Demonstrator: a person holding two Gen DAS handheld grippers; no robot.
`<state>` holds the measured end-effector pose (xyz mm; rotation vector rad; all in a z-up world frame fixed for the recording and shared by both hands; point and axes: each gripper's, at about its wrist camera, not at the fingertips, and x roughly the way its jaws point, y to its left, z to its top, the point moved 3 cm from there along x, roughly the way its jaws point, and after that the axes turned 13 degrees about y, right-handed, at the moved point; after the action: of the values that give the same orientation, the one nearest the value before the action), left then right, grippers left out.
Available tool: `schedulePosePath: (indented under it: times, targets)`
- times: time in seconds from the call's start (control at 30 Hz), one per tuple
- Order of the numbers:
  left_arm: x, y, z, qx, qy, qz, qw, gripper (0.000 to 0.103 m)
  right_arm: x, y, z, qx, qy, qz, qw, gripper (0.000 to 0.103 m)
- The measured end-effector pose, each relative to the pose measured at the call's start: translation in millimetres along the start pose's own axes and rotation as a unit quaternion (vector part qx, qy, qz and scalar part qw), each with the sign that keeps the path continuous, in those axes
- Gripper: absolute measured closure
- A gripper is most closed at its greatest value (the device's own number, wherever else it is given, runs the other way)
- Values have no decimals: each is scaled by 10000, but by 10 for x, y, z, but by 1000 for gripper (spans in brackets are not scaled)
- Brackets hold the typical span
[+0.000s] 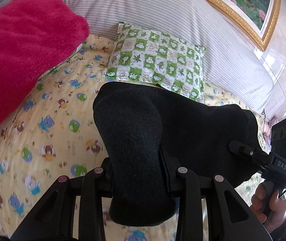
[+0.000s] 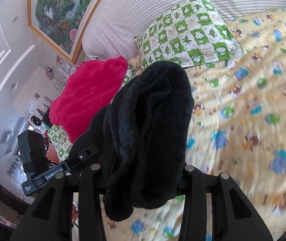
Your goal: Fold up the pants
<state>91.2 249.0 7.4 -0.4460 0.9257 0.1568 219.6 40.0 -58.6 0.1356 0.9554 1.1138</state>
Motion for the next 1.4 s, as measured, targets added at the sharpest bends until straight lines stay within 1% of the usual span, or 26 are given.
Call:
schedulePosePath:
  times: [0.2,0.5,0.57,0.6,0.7,0.83,0.93,0.97,1.1,1.17,1.3,1.4]
  targets:
    - [236,42,160,38,132,82,9999,69,158,-143,170,50,86,-55,9999,60]
    - [434,67,114,37,272,140,9995,68,269,-380,168,260,227,-22,9994,60]
    - [471,99,88,4,313,145,9994,67,295,-420,164,318,270,-13,9991,55]
    - [478,111,76,-7,323,144,9994,66,310,-444,160,331,293,-21,9990,55]
    - [508,149,50,-36,343,117,9993,62,334,-496,134,357,336,-52,9988,53]
    - [541,185,44,-72,361,121,9992,54,356,-587,109,402,377,-116,9984,50]
    - [565,191,38,-55,358,202,9991,49,361,-647,88,387,396,-245,9982,46]
    - [577,194,38,-50,354,243,9991,46,370,-665,90,368,409,-290,9981,46]
    - [630,233,34,-93,394,261,9988,43,401,-715,94,294,436,-395,9978,45]
    - [653,247,38,-105,414,253,9988,41,419,-739,109,265,424,-451,9977,39]
    - [697,242,40,-58,443,275,9986,39,447,-816,109,303,409,-479,9976,37]
    - [732,258,39,-62,455,297,9985,36,460,-864,110,329,406,-474,9975,35]
